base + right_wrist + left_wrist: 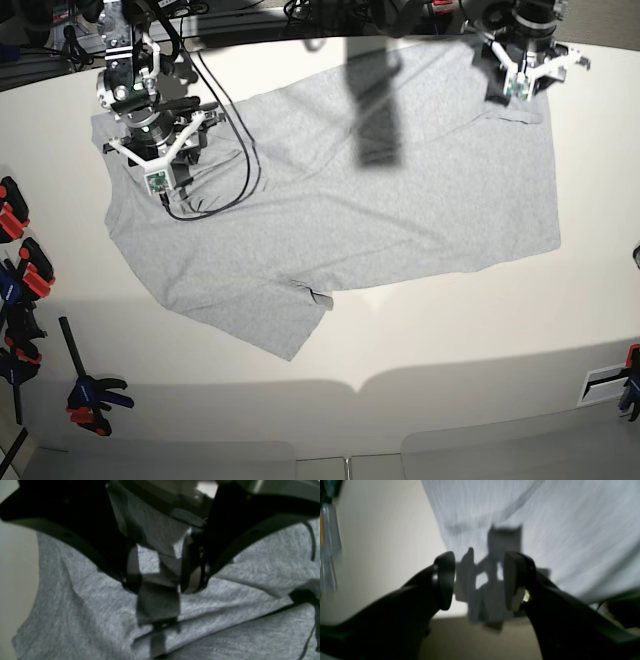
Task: Fold the T-shirt properly
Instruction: 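Slide the right gripper back to the shoulder corner of the shirt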
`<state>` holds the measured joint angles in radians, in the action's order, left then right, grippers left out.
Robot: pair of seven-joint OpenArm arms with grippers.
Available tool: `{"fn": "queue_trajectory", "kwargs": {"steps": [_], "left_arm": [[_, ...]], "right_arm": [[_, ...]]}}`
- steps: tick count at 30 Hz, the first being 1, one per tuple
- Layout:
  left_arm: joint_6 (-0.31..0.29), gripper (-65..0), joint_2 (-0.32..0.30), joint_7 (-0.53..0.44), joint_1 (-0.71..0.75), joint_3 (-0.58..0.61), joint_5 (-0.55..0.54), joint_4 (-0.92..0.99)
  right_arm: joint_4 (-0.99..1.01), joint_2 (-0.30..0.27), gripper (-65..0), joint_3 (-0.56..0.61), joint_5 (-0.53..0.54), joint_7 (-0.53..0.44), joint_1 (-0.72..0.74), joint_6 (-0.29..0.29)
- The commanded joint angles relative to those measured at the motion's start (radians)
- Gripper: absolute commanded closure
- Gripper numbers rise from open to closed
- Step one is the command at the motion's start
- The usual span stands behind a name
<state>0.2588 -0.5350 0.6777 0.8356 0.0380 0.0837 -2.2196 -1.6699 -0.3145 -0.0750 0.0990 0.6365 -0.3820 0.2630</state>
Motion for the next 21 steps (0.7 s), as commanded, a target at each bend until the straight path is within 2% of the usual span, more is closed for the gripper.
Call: {"fn": "queue_trajectory", "kwargs": {"steps": [1,4,8,13,17,21], "left_arm": [[0.006,-28.8,-0.008,-0.02,0.006,-0.005,-0.018,-0.029],[0.002,-28.8,-0.006,-0.061,0.006,-0.005,-0.116,-0.001],[0.001,-28.8,0.016,-0.076,-0.008,-0.006,-0.053,0.128],[0.0,-28.8,0.019,-0.071,-0.021,-0.006,-0.048,0.208],[-0.001,-28.8,0.02,-0.072,-0.021,-0.006,-0.048,0.247],[0.002,-28.8,0.026,-0.08,-0.022,-0.006,-0.051,0.243]], "right_arm": [[0.008,-0.01,-26.7,-0.003,-0.035,0.098,-0.018,0.01],[0.001,-0.01,-26.7,-0.003,-0.035,0.097,-0.018,0.01],[-0.085,-0.01,-26.7,-0.003,-0.035,0.108,-0.02,0.01],[-0.283,-0.013,-26.7,-0.007,-0.047,0.186,-0.03,0.011],[-0.35,-0.013,-26.7,-0.037,-0.047,0.178,-0.069,0.011],[-0.349,-0.012,-26.7,-0.118,-0.046,0.159,-0.113,0.011]]}}
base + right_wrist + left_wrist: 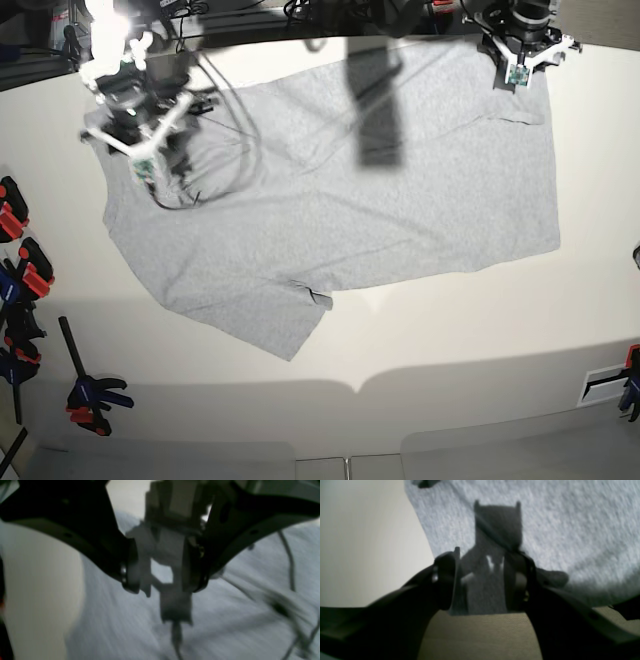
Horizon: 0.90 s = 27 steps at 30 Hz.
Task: Fold the T-shirt properly
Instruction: 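Slide the right gripper back to the shoulder corner of the shirt, then hold both shoulder corners with the grippers, shirt spread flat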
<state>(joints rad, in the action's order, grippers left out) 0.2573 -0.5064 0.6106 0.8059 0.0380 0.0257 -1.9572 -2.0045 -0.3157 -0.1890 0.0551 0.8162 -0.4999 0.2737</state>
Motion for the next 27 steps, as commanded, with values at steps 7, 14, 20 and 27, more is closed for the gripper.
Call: {"fn": "queue_trajectory", "kwargs": {"steps": [7,14,20,27], "left_arm": [[0.003,-28.8,0.05,-0.013,0.002,-0.005,0.0,-0.152],[0.0,-28.8,0.067,-0.061,-0.032,-0.005,-0.061,-0.103],[-0.001,-28.8,0.149,-0.052,-0.094,-0.005,-0.061,-0.018],[-0.027,-28.8,0.149,-0.052,-0.086,-0.006,-0.047,0.056]], "right_arm": [[-0.014,-0.011,-26.7,-0.124,0.039,-0.045,-0.035,0.012],[0.008,-0.005,-26.7,-0.124,0.08,-0.063,-0.035,0.045],[0.137,-0.005,-26.7,-0.124,0.08,-0.109,-0.032,0.045],[0.194,-0.005,-26.7,-0.124,0.08,-0.11,-0.032,0.045]]}}
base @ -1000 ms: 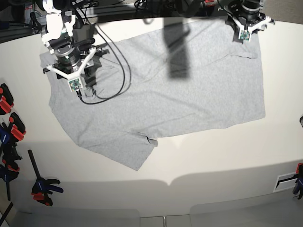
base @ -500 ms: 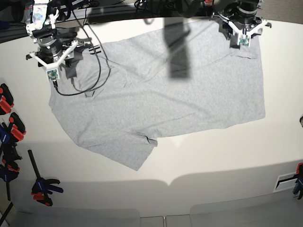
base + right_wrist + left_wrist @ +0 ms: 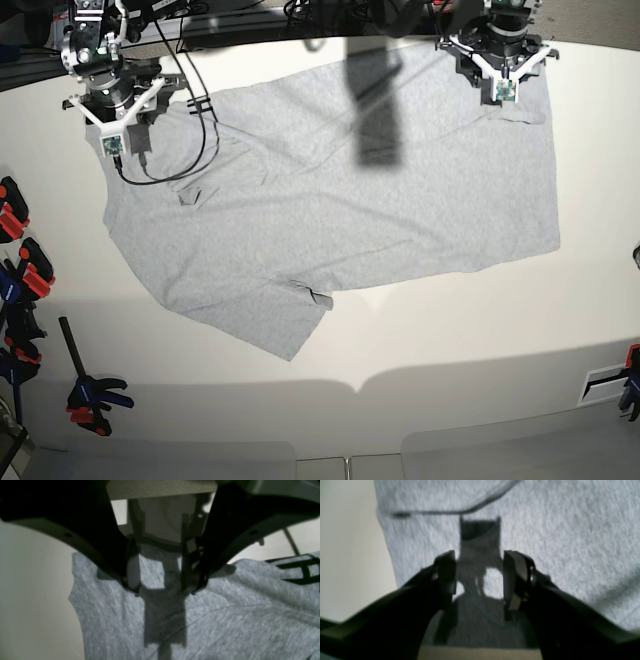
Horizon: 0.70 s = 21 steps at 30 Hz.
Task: Fold the T-shirt properly
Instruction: 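Hold both shoulder corners with the grippers, shirt spread flat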
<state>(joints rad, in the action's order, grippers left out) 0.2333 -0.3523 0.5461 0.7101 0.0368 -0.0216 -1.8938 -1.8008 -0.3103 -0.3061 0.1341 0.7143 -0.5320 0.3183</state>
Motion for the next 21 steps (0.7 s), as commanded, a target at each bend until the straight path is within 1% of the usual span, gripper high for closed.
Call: {"fn": "queue_trajectory", "kwargs": {"steps": [1,3,7,12,16,18,21], "left_arm": [[-0.007,-28.8,-0.005,0.005,0.01,-0.005,-0.015,0.014],[-0.026,-28.8,-0.005,-0.009,0.007,-0.004,-0.017,0.058],[-0.027,-28.8,-0.016,-0.004,0.005,-0.005,-0.006,0.101],[-0.025,-28.8,-0.085,0.011,0.005,-0.005,0.013,0.101],[-0.025,-28.8,-0.132,0.042,0.005,-0.005,0.02,0.101],[-0.025,-28.8,-0.145,0.046,0.005,-0.005,0.02,0.101],[-0.025,-28.8,-0.147,0.063,0.005,-0.005,0.021,0.101]], "right_arm": [[-0.01,-0.01,-26.7,-0.007,0.001,-0.008,0.0,0.001],[-0.01,-0.01,-26.7,-0.007,0.001,-0.008,0.0,0.001],[-0.01,-0.01,-26.7,-0.007,0.0,0.002,-0.001,0.001],[-0.01,-0.011,-26.7,-0.007,-0.004,0.039,-0.003,0.002],[-0.01,-0.011,-26.7,-0.007,-0.003,0.069,-0.004,0.002],[-0.01,-0.011,-26.7,-0.007,-0.003,0.092,-0.004,0.002],[-0.013,-0.011,-26.7,-0.007,-0.003,0.109,-0.02,0.002]]}}
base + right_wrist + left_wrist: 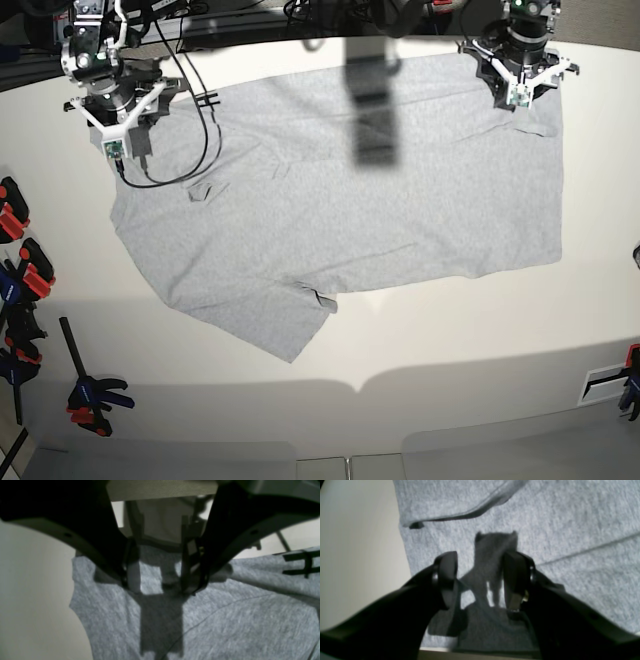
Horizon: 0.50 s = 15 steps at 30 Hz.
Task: Fold the T-shirt properly
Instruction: 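Hold both shoulder corners with the grippers, shirt spread flat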
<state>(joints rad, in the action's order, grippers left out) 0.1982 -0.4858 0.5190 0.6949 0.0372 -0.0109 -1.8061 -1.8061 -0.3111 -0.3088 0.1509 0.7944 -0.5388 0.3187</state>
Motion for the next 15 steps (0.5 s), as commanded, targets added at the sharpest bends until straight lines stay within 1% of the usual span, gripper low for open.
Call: {"fn": "queue_trajectory", "kwargs": {"steps": [1,5,8,12,15], "left_arm": [[0.01,-28.8,-0.013,0.094,0.021,-0.005,0.01,0.013],[0.01,-28.8,-0.014,0.095,0.034,-0.005,0.014,0.012],[0.01,-28.8,-0.013,0.102,0.056,-0.005,0.041,-0.002],[0.01,-28.8,-0.013,0.101,0.088,-0.005,0.047,-0.053],[0.01,-28.8,-0.013,0.093,0.086,-0.005,0.047,-0.085]], "right_arm": [[-0.009,-0.01,-26.7,-0.005,-0.019,0.03,-0.025,0.002],[-0.022,-0.01,-26.7,-0.005,-0.02,0.029,-0.083,0.001],[-0.031,-0.01,-26.7,-0.005,-0.02,0.028,-0.113,0.0],[-0.035,-0.01,-26.6,-0.005,-0.016,0.029,-0.113,0.0],[-0.054,-0.009,-26.6,-0.005,-0.016,0.034,-0.113,0.0]]}}
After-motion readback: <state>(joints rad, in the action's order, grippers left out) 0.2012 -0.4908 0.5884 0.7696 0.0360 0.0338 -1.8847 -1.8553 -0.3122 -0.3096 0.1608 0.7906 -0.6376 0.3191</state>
